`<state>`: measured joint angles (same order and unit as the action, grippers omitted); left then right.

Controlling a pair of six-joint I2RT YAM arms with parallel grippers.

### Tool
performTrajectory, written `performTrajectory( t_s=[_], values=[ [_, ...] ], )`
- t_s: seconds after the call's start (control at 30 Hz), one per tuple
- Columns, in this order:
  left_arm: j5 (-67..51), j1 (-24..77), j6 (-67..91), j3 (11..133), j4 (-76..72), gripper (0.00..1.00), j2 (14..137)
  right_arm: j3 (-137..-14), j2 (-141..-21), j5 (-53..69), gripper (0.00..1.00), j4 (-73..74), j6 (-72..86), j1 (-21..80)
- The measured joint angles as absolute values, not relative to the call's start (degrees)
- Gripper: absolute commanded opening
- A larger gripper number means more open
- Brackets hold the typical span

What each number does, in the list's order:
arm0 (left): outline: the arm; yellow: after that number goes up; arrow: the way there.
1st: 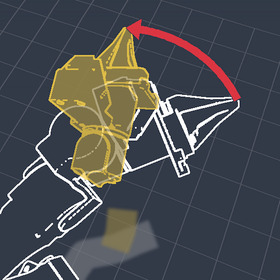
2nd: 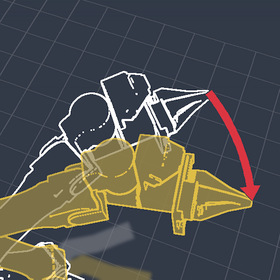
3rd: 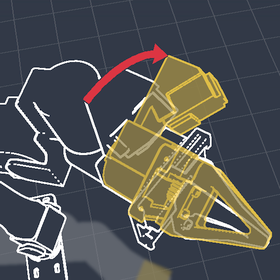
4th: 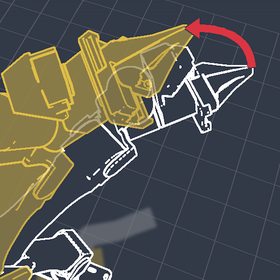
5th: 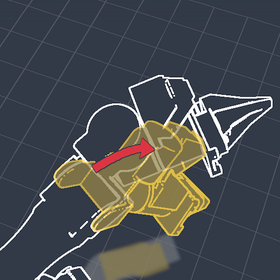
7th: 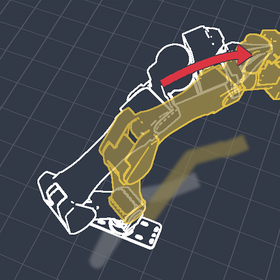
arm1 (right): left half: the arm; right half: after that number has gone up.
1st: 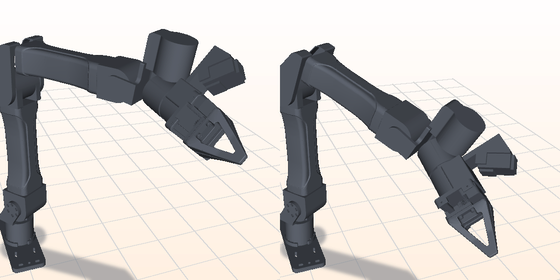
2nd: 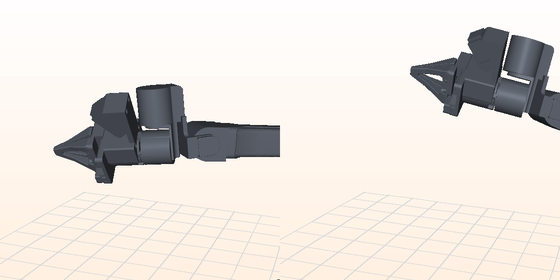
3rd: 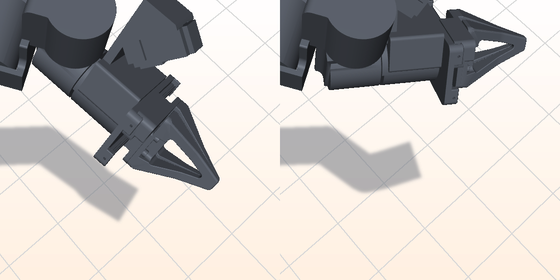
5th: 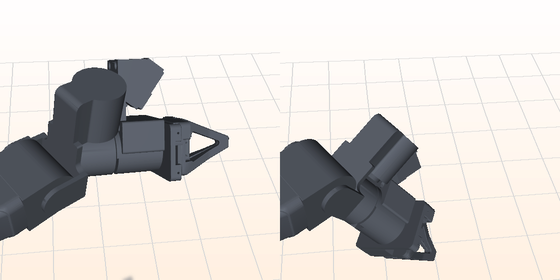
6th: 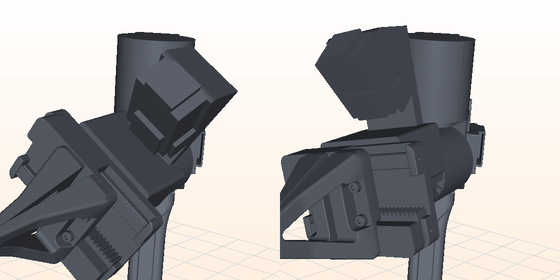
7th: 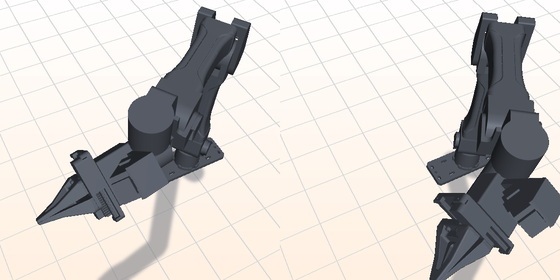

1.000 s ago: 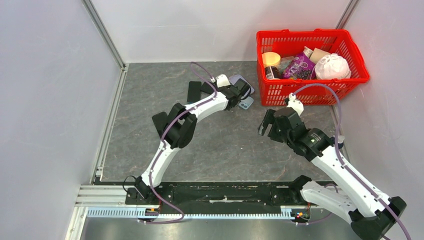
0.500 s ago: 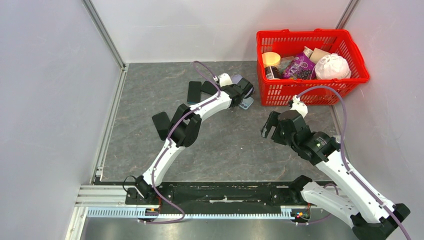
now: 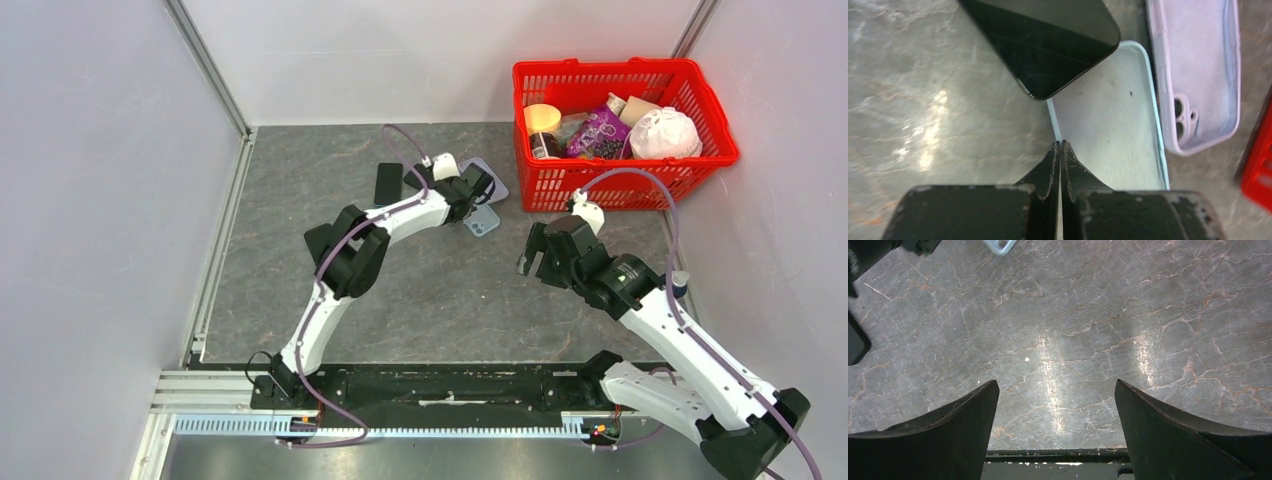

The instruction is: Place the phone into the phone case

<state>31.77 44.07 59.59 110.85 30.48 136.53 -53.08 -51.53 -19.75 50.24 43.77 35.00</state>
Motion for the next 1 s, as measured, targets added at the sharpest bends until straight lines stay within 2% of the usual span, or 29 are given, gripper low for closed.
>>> performTrajectory(
  t_s=[0.33, 0.53, 0.83, 0.87, 0.93, 1.0],
  values=[
    [24.2, 44.9, 51.8, 81.4, 26.0, 0.02, 116.2, -53.1, -56.9, -17.9, 0.93, 46.4, 43.5, 35.0],
    [21.4, 46.2, 49.7, 66.9, 24.7, 0.02, 105.1, -54.3, -65.3, -15.6, 0.95, 41.7, 43.3, 35.0],
    [18.4, 46.4, 49.3, 57.7, 20.2, 0.03, 98.8, -62.8, -83.2, -12.0, 0.97, 35.4, 40.2, 35.0],
    [18.2, 46.3, 49.3, 57.2, 19.7, 0.06, 98.5, -64.3, -85.4, -11.6, 0.97, 34.9, 39.7, 35.0],
    [17.7, 46.4, 49.2, 56.2, 18.9, 0.28, 97.6, -66.5, -88.8, -11.0, 0.97, 33.8, 38.9, 35.0],
    [16.7, 46.4, 48.9, 55.2, 18.8, 0.46, 96.5, -69.1, -92.2, -10.0, 0.97, 33.5, 38.0, 35.0]
  ],
)
